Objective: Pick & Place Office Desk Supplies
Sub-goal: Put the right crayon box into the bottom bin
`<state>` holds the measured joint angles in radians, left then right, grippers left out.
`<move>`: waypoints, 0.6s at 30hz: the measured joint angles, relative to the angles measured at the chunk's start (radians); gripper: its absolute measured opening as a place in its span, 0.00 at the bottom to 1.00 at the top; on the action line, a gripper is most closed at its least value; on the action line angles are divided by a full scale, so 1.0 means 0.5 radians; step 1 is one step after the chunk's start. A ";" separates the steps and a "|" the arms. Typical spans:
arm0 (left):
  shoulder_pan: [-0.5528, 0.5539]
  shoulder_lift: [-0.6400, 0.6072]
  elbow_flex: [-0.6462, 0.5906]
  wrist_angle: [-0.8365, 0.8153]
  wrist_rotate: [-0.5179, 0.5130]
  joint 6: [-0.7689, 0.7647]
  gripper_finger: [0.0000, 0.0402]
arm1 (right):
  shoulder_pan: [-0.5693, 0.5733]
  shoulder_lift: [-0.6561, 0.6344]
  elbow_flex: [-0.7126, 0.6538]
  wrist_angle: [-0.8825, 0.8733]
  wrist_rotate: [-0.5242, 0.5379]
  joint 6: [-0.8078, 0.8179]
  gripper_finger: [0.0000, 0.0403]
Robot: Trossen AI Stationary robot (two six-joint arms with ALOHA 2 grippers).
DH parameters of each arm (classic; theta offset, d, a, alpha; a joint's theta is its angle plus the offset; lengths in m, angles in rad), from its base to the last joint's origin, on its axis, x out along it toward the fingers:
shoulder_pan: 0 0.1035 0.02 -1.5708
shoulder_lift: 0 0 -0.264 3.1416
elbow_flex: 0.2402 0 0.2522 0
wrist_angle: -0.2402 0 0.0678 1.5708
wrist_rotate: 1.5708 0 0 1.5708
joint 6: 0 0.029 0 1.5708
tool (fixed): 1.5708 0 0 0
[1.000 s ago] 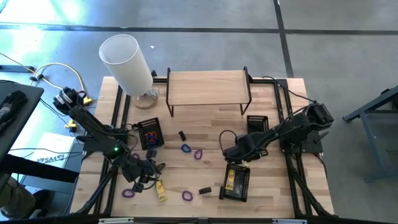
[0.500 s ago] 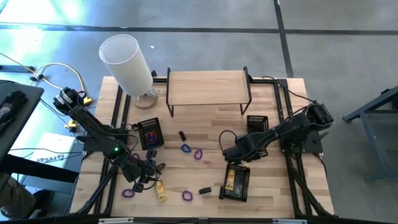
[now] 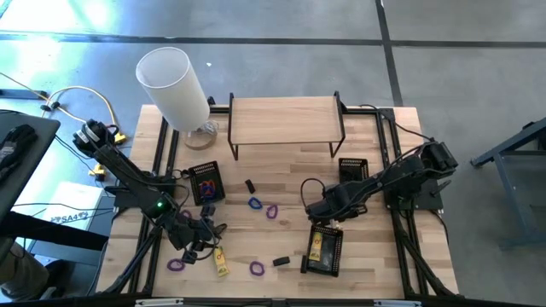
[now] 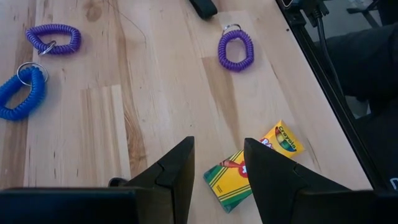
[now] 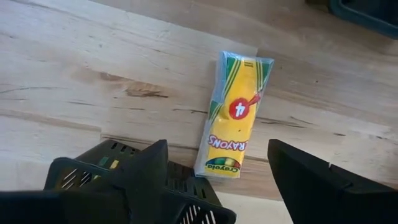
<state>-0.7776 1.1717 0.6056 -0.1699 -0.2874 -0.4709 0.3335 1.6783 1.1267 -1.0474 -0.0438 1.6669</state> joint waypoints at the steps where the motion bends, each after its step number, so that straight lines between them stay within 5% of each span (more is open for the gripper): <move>1: 0.000 0.000 0.000 0.000 0.001 0.000 0.33 | -0.001 0.000 0.000 -0.011 0.011 0.000 0.66; 18: 0.000 -0.001 0.000 0.000 -0.005 0.000 0.33 | -0.016 -0.002 -0.112 0.012 -0.013 0.008 0.66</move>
<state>-0.7776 1.1713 0.6056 -0.1702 -0.2899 -0.4709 0.3256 1.6772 1.0705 -1.0415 -0.0502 1.6711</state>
